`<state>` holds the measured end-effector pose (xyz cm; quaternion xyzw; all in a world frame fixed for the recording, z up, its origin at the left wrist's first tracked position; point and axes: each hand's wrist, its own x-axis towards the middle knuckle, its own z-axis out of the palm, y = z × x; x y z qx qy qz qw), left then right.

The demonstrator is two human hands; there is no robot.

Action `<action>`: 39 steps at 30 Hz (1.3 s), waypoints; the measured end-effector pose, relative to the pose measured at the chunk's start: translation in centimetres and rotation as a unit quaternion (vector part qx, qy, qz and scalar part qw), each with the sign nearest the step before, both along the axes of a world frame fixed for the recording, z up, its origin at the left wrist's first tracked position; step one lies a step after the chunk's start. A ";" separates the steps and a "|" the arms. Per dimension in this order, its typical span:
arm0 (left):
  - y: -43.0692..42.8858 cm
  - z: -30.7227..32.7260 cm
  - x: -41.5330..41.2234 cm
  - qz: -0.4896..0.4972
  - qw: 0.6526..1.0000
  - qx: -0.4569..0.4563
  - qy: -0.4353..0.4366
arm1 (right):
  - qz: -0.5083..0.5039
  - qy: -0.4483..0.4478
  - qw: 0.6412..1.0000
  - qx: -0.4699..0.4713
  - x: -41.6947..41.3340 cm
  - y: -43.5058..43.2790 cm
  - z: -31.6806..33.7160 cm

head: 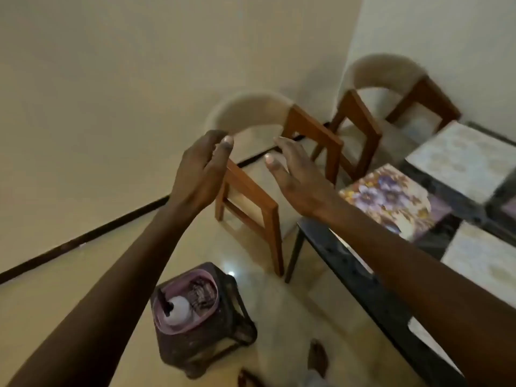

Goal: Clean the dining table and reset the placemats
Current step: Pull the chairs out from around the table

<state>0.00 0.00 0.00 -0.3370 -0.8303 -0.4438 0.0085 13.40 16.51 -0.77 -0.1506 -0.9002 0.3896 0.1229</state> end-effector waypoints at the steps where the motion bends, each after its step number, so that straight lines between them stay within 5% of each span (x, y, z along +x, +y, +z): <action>1: 0.8 -0.8 1.1 -0.019 0.999 0.010 -0.034 | -0.014 -0.002 1.000 -0.013 1.5 0.5 -0.6; 7: 3.4 -4.9 8.9 -0.126 0.979 -0.030 -0.156 | -0.123 -0.012 0.990 -0.070 12.5 2.9 -4.7; 23: 13.2 -8.6 39.5 -0.313 0.915 -0.067 -0.247 | -0.350 0.014 0.919 -0.182 48.0 2.8 -9.8; 39: 24.0 -11.0 67.3 -0.566 0.769 -0.184 -0.234 | -0.643 0.072 0.727 -0.229 75.6 -0.5 -11.0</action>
